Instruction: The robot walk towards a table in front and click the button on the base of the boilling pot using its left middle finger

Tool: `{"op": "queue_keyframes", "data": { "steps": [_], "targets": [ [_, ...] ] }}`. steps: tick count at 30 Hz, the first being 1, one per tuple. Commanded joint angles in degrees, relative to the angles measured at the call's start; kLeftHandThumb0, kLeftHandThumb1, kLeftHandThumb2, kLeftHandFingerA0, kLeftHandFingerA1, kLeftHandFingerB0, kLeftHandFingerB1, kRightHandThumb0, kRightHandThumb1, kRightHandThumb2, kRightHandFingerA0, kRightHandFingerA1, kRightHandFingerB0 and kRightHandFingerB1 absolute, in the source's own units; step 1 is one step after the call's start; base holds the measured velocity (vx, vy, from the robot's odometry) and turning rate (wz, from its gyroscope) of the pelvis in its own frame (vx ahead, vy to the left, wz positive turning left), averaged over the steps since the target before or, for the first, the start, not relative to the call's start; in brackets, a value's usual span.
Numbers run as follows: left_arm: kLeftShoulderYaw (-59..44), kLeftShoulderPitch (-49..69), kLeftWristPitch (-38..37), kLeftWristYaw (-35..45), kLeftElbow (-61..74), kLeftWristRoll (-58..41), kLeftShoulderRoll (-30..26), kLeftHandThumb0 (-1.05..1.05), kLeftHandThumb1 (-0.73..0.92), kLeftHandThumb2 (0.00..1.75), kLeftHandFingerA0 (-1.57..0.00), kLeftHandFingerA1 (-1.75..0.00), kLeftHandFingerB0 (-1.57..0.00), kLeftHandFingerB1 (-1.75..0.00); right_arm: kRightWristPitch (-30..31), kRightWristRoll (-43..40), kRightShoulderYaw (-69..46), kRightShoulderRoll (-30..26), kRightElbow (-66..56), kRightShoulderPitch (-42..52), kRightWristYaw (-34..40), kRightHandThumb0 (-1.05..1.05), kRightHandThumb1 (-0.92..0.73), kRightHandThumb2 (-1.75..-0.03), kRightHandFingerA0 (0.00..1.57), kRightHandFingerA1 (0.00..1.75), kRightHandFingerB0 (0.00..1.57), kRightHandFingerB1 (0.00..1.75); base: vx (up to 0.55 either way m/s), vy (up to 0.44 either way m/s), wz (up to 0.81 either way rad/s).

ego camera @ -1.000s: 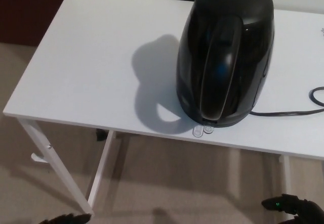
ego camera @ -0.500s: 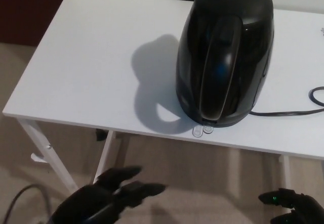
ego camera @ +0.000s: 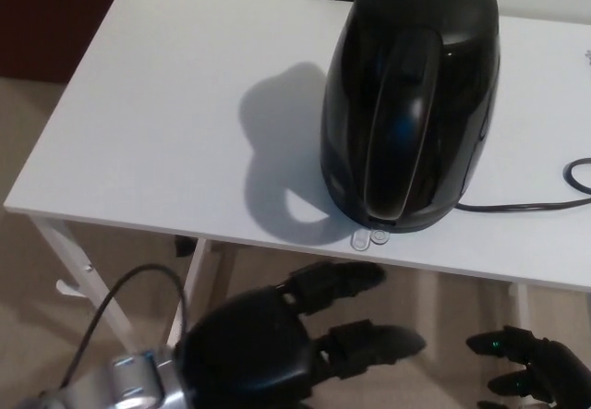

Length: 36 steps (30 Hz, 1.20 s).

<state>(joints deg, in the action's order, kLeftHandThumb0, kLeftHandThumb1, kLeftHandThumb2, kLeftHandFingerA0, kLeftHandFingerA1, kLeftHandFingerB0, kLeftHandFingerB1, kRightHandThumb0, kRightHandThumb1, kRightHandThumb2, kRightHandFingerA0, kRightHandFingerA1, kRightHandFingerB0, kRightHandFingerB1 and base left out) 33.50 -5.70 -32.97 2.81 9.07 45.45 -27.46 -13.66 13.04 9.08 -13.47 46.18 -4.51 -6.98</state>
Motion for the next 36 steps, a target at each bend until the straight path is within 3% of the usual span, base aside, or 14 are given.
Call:
{"op": "queue_keyframes", "data": {
  "steps": [1,2,10,11,12,16,17,18,19,20,21,23,24,36],
  "targets": [
    [4.7,-8.6,-5.6,-6.7,0.4,22.7,-4.2,-0.68,0.50,0.85,-0.08,-0.39,0.00,-0.23,3.9,-1.5,-0.9,-2.2,-2.4,0.5,-4.0,-0.17,-0.41,-0.84,0.39,0.60,0.29,0.54,0.00,0.000,0.00],
    [4.8,-9.0,-5.0,-6.9,-0.1,22.9,-4.3,-0.63,0.68,0.63,-0.10,-0.33,0.00,-0.14,3.9,-1.5,-0.9,-2.2,-2.5,0.5,-4.1,-0.17,-0.41,-0.84,0.39,0.60,0.29,0.54,0.00,0.000,0.00],
    [5.1,-12.0,-2.9,-9.3,-4.3,21.7,-3.9,-0.75,0.69,0.63,-0.13,-0.41,0.00,-0.26,4.4,-1.3,-1.1,-1.6,-2.1,-0.6,-4.2,-0.17,-0.41,-0.84,0.39,0.60,0.29,0.54,0.00,0.000,0.00],
    [5.1,-12.1,-2.6,-8.5,-4.4,21.3,-3.8,-0.81,0.64,0.68,-0.08,-0.41,0.00,-0.23,4.5,-1.2,-1.1,-1.6,-2.1,-0.6,-4.3,-0.17,-0.41,-0.84,0.39,0.60,0.29,0.54,0.00,0.000,0.00],
    [5.3,-12.2,-2.0,-7.6,-4.7,20.9,-3.6,-0.84,0.56,0.92,-0.15,-0.48,0.00,-0.35,4.5,-1.2,-1.1,-1.5,-2.1,-0.4,-4.3,-0.17,-0.41,-0.84,0.39,0.60,0.29,0.54,0.00,0.000,0.00],
    [6.1,-13.3,-0.6,-8.4,-7.4,21.7,-2.6,-0.96,0.63,0.97,-0.04,-0.44,0.00,-0.33,4.9,-1.0,-1.2,-1.5,-2.4,-0.2,-4.4,-0.17,-0.41,-0.84,0.39,0.60,0.29,0.54,0.00,0.000,0.00],
    [6.2,-13.6,-0.2,-6.8,-8.2,20.9,-2.4,-0.39,0.54,0.65,-0.19,-0.35,-0.08,-0.20,1.4,-5.5,-3.7,-0.1,-1.9,0.7,-7.0,0.02,-0.80,-0.63,0.57,0.70,0.43,0.54,0.00,0.000,0.00],
    [6.2,-13.8,-0.1,-6.4,-8.8,20.6,-2.4,-0.34,0.54,0.59,-0.22,-0.33,-0.08,-0.21,-1.0,-3.9,-2.7,-0.6,-1.0,0.6,-6.5,-0.30,-0.57,-0.91,0.49,0.63,0.35,0.56,0.00,0.000,0.00],
    [6.1,-13.9,-0.2,-6.7,-9.0,20.7,-2.5,-0.34,0.54,0.59,-0.22,-0.33,-0.08,-0.21,-2.4,1.3,0.4,-2.2,0.0,-0.1,-4.2,-0.30,-0.57,-0.91,0.49,0.63,0.35,0.56,0.00,0.000,0.00],
    [6.5,-14.4,0.5,-6.9,-10.4,21.7,-2.3,-0.39,0.50,0.58,-0.23,-0.32,-0.09,-0.21,-5.7,0.8,0.1,-2.0,3.4,-1.2,-3.6,-0.19,-0.74,-0.61,0.57,0.55,0.52,0.50,0.00,0.000,0.00],
    [6.7,-15.0,0.9,-5.8,-11.1,22.1,-2.2,-0.28,0.42,0.93,0.00,-0.47,0.00,-0.50,-6.4,-0.7,-0.5,-1.7,2.9,-1.0,-4.4,-0.07,-0.72,-0.60,0.57,0.59,0.48,0.52,0.00,0.000,0.00],
    [6.7,-15.1,1.2,-5.2,-11.9,21.8,-2.0,-0.28,0.41,0.92,0.00,-0.47,0.00,-0.49,-6.6,-0.5,-0.3,-1.6,3.9,-1.5,-3.7,-0.05,-0.73,-0.61,0.58,0.58,0.50,0.52,0.00,0.000,0.00],
    [6.7,-15.1,1.2,-6.1,-12.4,22.0,-1.8,-0.41,0.50,0.59,-0.21,-0.32,-0.08,-0.21,-5.6,-0.6,-0.4,-1.3,3.3,-1.3,-3.4,-0.03,-0.71,-0.60,0.54,0.58,0.44,0.51,0.00,0.000,0.00],
    [7.2,-15.9,2.0,-6.6,-15.8,22.9,0.4,-0.40,0.49,0.57,-0.22,-0.32,-0.09,-0.22,-4.6,-0.5,-0.6,-1.1,2.1,-0.8,-2.1,-0.08,-0.68,-0.59,0.51,0.57,0.41,0.50,0.00,0.000,0.00]
  ]
}}
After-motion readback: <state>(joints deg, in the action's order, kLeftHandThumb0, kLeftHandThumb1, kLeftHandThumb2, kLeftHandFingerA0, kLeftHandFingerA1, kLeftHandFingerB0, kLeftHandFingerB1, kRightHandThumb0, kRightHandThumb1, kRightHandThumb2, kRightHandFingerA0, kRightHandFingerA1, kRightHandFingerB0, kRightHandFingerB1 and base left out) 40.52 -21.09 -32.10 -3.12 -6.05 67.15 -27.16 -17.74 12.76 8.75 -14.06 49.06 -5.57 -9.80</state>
